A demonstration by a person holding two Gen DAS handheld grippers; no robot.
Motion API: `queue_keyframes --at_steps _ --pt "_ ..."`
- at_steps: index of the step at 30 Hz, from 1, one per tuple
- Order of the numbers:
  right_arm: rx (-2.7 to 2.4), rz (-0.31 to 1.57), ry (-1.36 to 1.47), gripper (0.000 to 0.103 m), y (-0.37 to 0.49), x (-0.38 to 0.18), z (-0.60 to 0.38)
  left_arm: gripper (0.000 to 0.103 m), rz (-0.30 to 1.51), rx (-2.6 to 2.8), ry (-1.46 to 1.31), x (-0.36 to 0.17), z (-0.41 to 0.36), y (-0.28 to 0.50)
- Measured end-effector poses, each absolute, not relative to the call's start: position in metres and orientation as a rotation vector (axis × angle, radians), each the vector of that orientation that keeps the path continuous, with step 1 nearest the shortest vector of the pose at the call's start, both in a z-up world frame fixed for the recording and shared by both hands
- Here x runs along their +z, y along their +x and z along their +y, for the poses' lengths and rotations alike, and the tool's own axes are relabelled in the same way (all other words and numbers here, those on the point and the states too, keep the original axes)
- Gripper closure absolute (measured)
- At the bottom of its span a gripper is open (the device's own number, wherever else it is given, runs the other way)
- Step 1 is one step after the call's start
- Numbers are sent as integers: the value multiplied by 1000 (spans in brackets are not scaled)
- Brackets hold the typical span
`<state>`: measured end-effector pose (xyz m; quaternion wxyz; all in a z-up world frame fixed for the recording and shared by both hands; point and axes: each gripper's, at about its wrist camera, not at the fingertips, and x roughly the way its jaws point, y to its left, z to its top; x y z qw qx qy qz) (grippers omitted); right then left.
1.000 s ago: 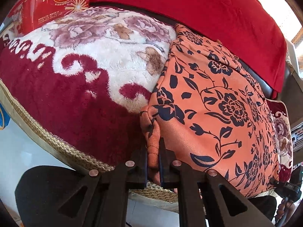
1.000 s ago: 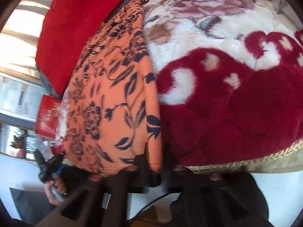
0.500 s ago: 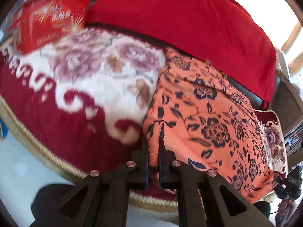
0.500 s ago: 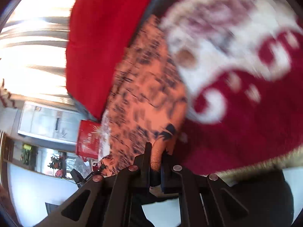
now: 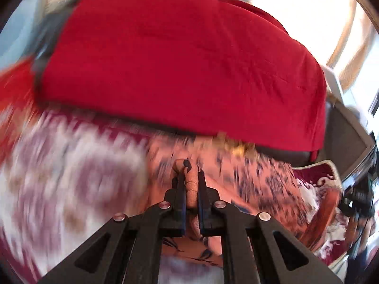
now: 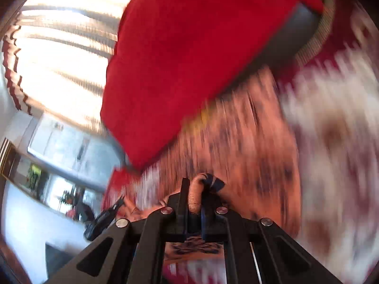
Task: Fold small clothes
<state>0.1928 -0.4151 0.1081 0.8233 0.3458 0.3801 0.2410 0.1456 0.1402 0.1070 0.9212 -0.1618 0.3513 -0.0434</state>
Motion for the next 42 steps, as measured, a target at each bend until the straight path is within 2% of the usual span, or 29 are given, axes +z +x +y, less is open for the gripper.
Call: queue_keyframes --at_steps 1,2,3,4,5,6,7,8,10,13,18,19,20,21,22,26,30,32,34,36,37,38,39,40,41,42 --pt "493 792 753 96 229 111 -420 94 711 -55 -363 106 143 162" --pt "464 777 777 92 249 109 -425 87 687 -24 -394 101 145 183" --pt "418 752 804 92 271 102 -431 74 677 -14 -396 91 147 204" --pt "388 746 797 89 291 92 -435 38 733 3 -390 73 148 230" --pt "348 776 783 74 311 79 -435 30 813 51 -384 51 150 250" --pt "257 835 777 62 324 63 -439 30 864 77 -386 33 153 260" --pt "196 874 761 38 328 52 -440 30 891 97 -388 25 157 260" --pt "194 871 744 35 326 50 -440 31 896 133 -392 18 165 255" --pt "187 818 722 34 304 53 -444 30 830 155 -436 16 185 225" --pt "224 796 677 34 264 58 -448 30 853 64 -482 9 203 187" --pt "282 947 522 33 249 33 -427 30 980 -89 -413 -23 165 181" --pt "276 973 499 33 255 25 -423 36 1025 -85 -387 -33 158 187" --pt "264 988 480 38 259 20 -415 58 1020 -48 -364 -36 153 188" --pt "248 987 450 51 261 20 -407 79 1009 -22 -344 -34 149 191" --pt "249 1013 431 82 265 21 -400 87 1031 -38 -378 -32 149 195" --pt "249 1001 366 85 261 59 -381 89 939 17 -421 18 153 180" --pt "291 909 385 86 226 118 -379 89 816 -49 -405 87 146 121" --pt "304 896 382 86 201 132 -379 88 791 -67 -411 99 147 90" --pt "311 898 403 85 165 133 -389 86 829 -59 -406 88 147 61" --pt "317 930 461 79 138 112 -404 81 882 -43 -432 52 147 39" --pt "300 951 464 69 122 90 -412 74 926 -38 -438 24 149 32" --pt "292 977 458 32 117 73 -415 70 998 -14 -426 -4 151 28" --pt "266 1051 458 17 107 42 -422 68 1068 22 -424 -24 159 30" --pt "201 1114 468 18 97 13 -433 62 1065 -5 -481 -36 167 24" --pt "211 1095 507 19 88 1 -442 62 1022 -22 -529 -35 176 19" --pt "246 997 567 19 74 3 -453 62 1018 -19 -537 -30 180 20"
